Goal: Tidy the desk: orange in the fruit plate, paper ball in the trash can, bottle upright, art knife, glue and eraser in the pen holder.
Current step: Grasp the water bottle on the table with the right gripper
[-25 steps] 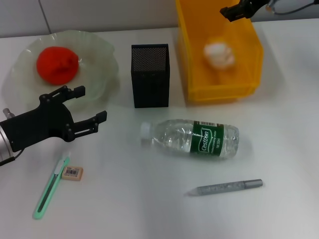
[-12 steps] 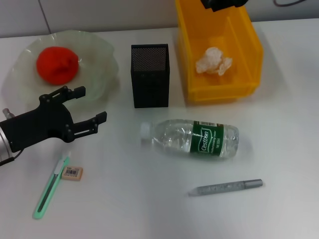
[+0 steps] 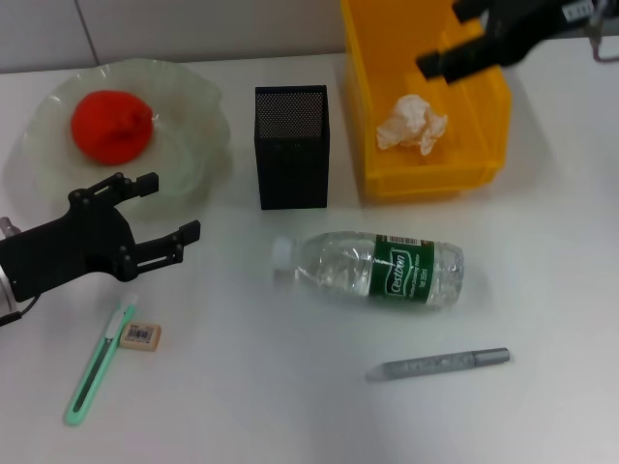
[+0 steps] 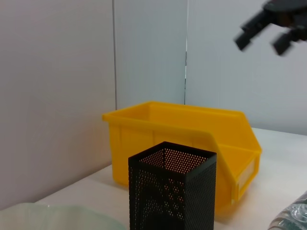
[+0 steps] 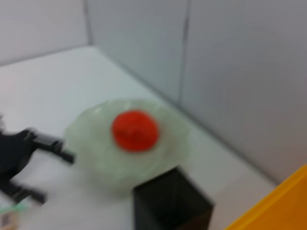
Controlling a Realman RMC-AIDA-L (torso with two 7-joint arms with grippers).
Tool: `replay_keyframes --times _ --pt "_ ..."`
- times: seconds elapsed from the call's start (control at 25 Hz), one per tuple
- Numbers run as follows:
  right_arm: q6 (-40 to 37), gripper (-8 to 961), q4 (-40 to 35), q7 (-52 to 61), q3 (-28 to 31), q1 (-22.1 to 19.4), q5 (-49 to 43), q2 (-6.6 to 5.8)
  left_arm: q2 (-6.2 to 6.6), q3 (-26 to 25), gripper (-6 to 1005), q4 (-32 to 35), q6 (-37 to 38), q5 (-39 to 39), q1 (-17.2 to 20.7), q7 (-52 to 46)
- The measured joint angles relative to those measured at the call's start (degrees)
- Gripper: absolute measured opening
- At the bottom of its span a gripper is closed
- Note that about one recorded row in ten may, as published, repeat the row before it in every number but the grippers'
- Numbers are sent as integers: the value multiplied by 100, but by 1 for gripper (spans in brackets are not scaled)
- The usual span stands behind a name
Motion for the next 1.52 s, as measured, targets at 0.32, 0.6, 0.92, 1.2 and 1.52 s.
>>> replay_keyframes --times 0.32,0.6,0.92,1.2,1.52 --pt "-797 837 600 48 -510 307 -86 -71 2 6 858 17 20 5 28 -5" --pt "-631 836 1200 100 -1610 617 -790 90 1 25 858 24 30 5 16 -5" --pt "-63 836 1780 314 -2424 826 -1199 107 -1 49 858 25 30 5 36 -3" --pt "778 835 2219 590 -3333 882 -1526 134 -7 58 858 25 29 4 36 -3" --pt "1214 834 2678 613 -3599 973 -1502 149 -7 58 857 24 34 5 34 0"
